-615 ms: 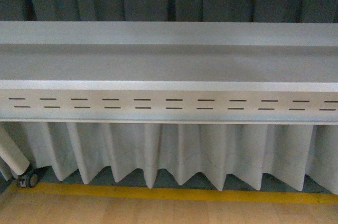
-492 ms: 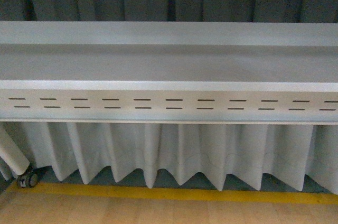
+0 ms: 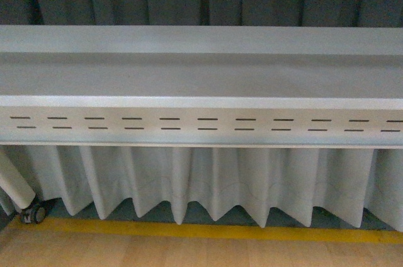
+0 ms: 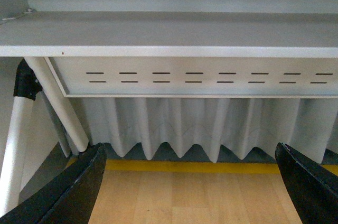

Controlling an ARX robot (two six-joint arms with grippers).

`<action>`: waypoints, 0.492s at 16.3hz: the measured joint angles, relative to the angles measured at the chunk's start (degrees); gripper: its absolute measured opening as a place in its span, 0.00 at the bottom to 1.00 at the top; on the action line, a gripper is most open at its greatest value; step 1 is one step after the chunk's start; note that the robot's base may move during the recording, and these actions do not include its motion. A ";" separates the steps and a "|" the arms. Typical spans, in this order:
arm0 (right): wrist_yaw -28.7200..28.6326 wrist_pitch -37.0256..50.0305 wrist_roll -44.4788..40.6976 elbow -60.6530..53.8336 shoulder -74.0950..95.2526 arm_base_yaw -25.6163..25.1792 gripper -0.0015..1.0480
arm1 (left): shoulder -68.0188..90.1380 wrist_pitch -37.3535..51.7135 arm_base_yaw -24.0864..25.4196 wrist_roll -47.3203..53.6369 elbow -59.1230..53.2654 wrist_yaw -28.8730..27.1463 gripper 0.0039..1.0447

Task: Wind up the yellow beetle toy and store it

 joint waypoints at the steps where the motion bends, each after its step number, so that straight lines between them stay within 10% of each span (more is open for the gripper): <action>1: 0.00 0.00 0.00 0.00 0.00 0.00 0.94 | 0.00 -0.02 0.00 0.00 0.00 0.00 0.94; 8: 0.00 0.00 0.00 0.00 0.00 0.00 0.94 | 0.00 -0.02 0.00 0.00 0.00 0.00 0.94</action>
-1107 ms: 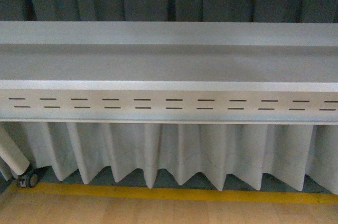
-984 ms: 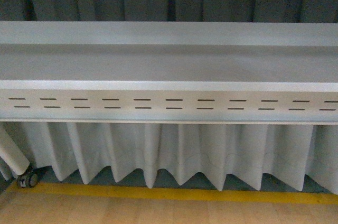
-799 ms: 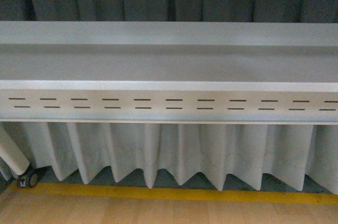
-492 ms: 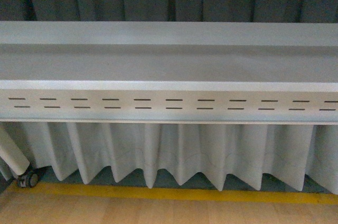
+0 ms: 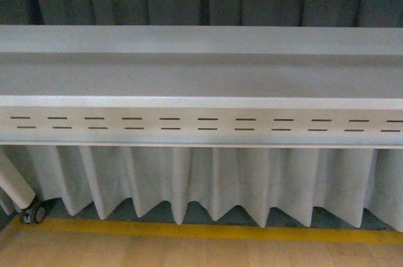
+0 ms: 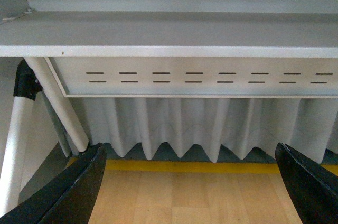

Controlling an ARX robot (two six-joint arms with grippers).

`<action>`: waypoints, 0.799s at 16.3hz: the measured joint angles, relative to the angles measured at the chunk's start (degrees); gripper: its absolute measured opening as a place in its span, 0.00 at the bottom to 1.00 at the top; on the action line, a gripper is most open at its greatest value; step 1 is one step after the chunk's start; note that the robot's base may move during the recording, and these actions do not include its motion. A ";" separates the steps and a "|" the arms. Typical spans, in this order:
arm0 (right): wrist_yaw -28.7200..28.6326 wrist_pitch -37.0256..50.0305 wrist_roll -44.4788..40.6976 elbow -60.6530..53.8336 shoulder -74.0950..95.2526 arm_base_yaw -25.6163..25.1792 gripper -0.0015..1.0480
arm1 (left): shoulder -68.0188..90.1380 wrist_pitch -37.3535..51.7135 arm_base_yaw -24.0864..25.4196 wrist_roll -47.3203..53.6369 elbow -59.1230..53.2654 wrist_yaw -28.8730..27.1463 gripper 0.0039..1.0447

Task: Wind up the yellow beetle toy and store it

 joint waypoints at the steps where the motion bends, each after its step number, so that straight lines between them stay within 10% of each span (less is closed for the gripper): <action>1: 0.00 0.00 0.00 0.00 0.00 0.00 0.94 | 0.00 0.00 0.00 0.00 0.00 0.00 0.94; 13: 0.00 0.00 0.00 0.00 0.00 0.00 0.94 | 0.00 0.00 0.00 0.00 0.00 0.00 0.94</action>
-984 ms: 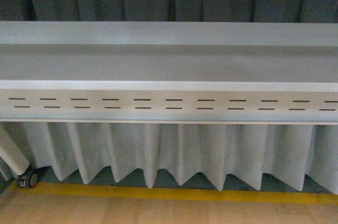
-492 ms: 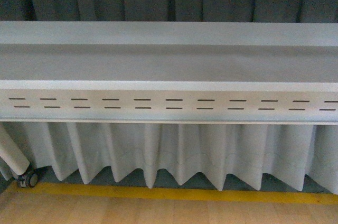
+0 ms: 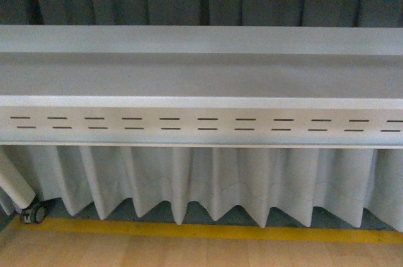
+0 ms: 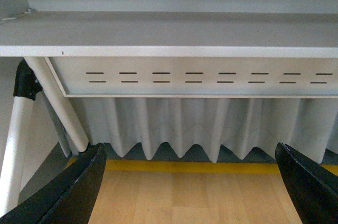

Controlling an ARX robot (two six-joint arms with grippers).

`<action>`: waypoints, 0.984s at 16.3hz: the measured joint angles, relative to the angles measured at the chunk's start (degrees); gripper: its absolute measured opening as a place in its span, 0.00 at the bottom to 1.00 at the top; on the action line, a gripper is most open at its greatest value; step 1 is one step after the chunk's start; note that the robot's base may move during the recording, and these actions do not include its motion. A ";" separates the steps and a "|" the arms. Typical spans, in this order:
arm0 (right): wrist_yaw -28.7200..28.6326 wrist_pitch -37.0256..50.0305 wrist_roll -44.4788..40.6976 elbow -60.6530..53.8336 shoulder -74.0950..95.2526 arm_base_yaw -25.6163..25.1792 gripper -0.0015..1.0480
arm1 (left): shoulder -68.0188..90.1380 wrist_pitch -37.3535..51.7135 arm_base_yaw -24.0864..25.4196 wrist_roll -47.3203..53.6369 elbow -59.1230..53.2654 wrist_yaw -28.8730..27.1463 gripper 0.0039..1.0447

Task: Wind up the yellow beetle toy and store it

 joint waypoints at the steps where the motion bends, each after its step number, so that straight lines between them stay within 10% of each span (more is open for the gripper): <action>1: 0.00 0.00 0.00 0.00 0.00 0.00 0.94 | 0.00 0.00 0.00 0.00 0.00 0.00 0.94; 16: 0.00 0.00 0.00 0.00 0.00 0.00 0.94 | 0.00 0.00 0.00 0.00 0.00 0.00 0.94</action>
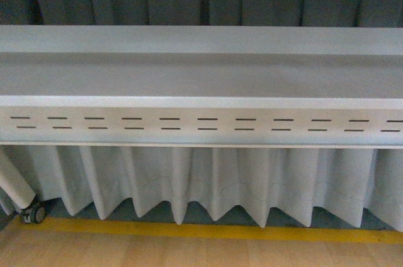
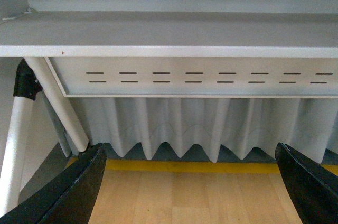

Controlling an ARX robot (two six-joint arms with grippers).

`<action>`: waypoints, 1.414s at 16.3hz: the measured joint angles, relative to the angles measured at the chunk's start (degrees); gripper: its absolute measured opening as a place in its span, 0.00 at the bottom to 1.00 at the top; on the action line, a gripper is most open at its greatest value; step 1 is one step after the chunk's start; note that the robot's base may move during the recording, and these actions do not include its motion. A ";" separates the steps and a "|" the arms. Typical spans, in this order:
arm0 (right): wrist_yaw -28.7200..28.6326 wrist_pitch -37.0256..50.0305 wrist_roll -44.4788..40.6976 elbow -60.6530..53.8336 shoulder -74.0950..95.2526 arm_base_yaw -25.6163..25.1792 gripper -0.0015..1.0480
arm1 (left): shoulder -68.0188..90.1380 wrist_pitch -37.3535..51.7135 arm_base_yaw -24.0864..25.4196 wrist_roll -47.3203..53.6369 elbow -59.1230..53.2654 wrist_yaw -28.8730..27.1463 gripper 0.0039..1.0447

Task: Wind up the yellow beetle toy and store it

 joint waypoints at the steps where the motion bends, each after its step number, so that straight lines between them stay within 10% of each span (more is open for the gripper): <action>1: 0.00 0.00 0.00 0.00 0.00 0.00 0.94 | 0.00 0.02 0.00 0.00 0.00 0.00 0.94; 23: -0.02 0.04 0.02 0.00 0.00 0.00 0.94 | 0.02 -0.04 0.00 0.00 0.00 0.02 0.94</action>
